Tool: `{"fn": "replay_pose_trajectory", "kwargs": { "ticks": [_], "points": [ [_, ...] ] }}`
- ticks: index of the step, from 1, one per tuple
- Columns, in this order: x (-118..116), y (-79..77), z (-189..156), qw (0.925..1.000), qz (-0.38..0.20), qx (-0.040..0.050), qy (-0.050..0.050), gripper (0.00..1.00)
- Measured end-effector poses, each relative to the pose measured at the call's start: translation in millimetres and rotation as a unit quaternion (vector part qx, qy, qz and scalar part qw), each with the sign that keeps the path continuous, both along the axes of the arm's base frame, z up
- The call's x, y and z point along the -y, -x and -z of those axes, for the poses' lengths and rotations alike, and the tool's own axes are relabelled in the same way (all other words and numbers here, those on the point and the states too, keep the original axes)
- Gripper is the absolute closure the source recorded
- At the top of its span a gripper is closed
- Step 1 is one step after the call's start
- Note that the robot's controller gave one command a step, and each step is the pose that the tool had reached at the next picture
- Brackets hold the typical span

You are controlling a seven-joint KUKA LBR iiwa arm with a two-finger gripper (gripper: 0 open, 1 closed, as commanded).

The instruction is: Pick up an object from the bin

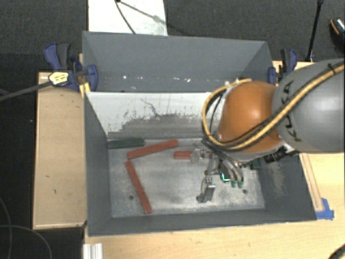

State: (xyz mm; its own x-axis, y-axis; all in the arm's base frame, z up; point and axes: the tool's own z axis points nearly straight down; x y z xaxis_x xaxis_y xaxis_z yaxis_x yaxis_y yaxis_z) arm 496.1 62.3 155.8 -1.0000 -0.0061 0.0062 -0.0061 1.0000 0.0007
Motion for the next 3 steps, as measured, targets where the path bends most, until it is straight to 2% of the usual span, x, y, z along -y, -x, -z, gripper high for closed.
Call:
{"fn": "replay_pose_trajectory", "kwargs": {
  "ticks": [1,2,3],
  "points": [
    [58.7,-75.5,56.1,1.0,-0.001,0.0049,0.002,0.0],
    [48.2,-93.4,87.0,1.0,0.007,0.0052,0.0,0.0],
    [48.6,-93.5,84.9,0.9999,0.008,0.006,0.0,1.0]
  ]
}}
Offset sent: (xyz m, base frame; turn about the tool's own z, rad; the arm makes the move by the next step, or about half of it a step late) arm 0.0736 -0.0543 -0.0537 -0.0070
